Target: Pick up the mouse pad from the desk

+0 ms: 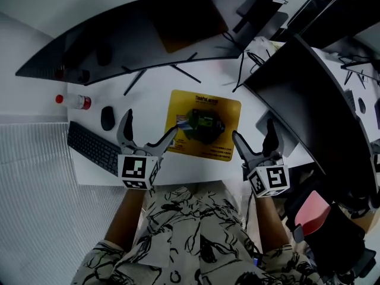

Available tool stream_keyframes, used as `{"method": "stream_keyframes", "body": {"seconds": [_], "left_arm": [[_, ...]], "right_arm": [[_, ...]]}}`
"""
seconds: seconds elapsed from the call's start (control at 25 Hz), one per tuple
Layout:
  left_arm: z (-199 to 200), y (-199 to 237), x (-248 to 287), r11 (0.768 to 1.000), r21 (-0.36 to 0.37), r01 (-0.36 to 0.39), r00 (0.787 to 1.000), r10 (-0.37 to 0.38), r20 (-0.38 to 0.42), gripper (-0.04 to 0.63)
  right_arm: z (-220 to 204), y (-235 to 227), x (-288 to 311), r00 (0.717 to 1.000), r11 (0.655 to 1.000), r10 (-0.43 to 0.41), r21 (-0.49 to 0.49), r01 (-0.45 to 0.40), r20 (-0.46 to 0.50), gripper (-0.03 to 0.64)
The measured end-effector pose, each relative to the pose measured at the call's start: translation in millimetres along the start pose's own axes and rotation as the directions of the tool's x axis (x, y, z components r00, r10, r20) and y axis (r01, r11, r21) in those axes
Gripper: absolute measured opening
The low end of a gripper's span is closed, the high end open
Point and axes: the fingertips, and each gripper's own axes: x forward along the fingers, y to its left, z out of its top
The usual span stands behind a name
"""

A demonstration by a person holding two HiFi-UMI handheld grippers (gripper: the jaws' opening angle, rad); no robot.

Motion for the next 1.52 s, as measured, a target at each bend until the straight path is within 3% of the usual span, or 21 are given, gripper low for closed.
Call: {"method": "stream_keyframes", "body": {"seconds": [0.4, 0.6, 1.08, 1.52], "left_arm": [[-94.0, -7.9, 65.1, 0.995, -0.025, 0.101, 0.974, -0.104, -0.201, 0.568], [-127.2, -11.0, 85.6, 0.993, -0.039, 0.114, 0.958, -0.12, -0.261, 0.558], [-164.8, -19.6, 110.3, 0.992, -0.053, 0.111, 0.94, -0.122, -0.318, 0.537], [-181.6, -21.0, 112.8, 0.994, -0.061, 0.085, 0.916, -0.102, -0.387, 0.497]], "right_arm": [[-107.2, -15.1, 39.7, 0.969, 0.999, -0.037, 0.01, 0.041, -0.246, 0.495], [-140.3, -17.0, 49.5, 0.949, 0.998, -0.052, 0.025, 0.063, -0.31, 0.495], [-187.7, -32.4, 64.7, 0.906, 0.991, -0.12, 0.003, 0.133, -0.405, 0.485], [-197.2, -28.4, 66.6, 0.876, 0.983, -0.175, -0.127, 0.131, -0.45, 0.471]]}}
